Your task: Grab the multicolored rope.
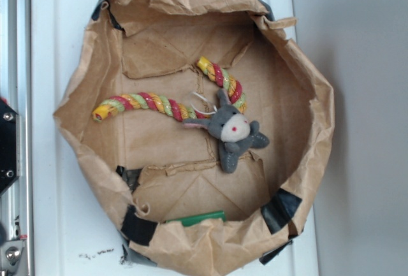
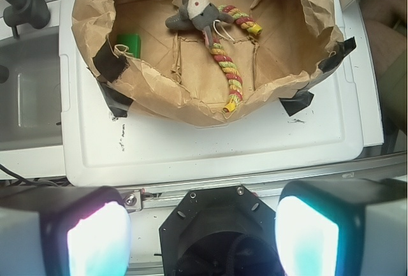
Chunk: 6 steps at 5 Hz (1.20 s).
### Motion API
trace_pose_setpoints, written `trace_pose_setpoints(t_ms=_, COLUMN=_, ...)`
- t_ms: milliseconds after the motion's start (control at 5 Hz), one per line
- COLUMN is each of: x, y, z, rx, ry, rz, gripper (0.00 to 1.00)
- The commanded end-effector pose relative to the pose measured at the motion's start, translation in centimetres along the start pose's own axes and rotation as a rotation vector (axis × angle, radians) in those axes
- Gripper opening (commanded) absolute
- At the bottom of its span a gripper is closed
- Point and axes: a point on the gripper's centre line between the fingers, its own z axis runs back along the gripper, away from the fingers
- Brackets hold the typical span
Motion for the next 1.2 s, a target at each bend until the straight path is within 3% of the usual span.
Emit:
trace_pose_setpoints(t_ms=0, x=0.0, y=0.0, z=0.0, rx=0.0, ry=0.0, rz=0.0, gripper=1.0)
trace_pose_setpoints(t_ms=200, x=3.1, y=-0.5, z=0.5, rx=0.022, ry=-0.051, rz=-0.021, gripper=1.0)
trace_pose_setpoints(t_ms=400, x=5.8, y=-0.7, z=0.3, rx=-0.035, ry=-0.028, rz=-0.061, gripper=1.0)
trace_pose_setpoints(t_ms=600, x=8.2, y=0.1, z=-1.3, rx=-0.083, ry=-0.057, rz=-0.117, gripper=1.0)
trace_pose_setpoints(t_ms=1000, x=8.2, y=0.1, z=-1.3, rx=-0.083, ry=-0.057, rz=-0.117, gripper=1.0)
